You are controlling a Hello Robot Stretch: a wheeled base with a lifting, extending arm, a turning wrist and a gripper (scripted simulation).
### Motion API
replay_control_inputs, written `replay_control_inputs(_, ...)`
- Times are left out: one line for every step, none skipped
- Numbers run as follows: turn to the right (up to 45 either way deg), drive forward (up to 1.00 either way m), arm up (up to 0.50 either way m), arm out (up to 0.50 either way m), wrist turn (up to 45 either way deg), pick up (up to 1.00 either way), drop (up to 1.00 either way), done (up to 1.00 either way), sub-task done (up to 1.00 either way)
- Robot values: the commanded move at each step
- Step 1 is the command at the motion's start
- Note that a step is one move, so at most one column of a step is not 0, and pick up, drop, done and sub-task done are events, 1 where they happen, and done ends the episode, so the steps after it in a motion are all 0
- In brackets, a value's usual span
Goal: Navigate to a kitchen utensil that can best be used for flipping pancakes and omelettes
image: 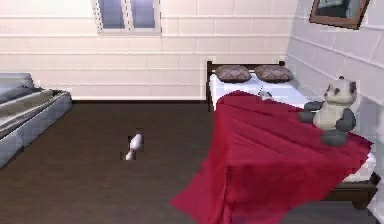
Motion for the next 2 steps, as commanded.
replay_control_inputs(0.0,0.3,0.0,0.0,0.0,0.0,0.0,0.0,0.0)
replay_control_inputs(-24.0,0.0,0.0,0.0,0.0,0.0,0.0,0.0,0.0)
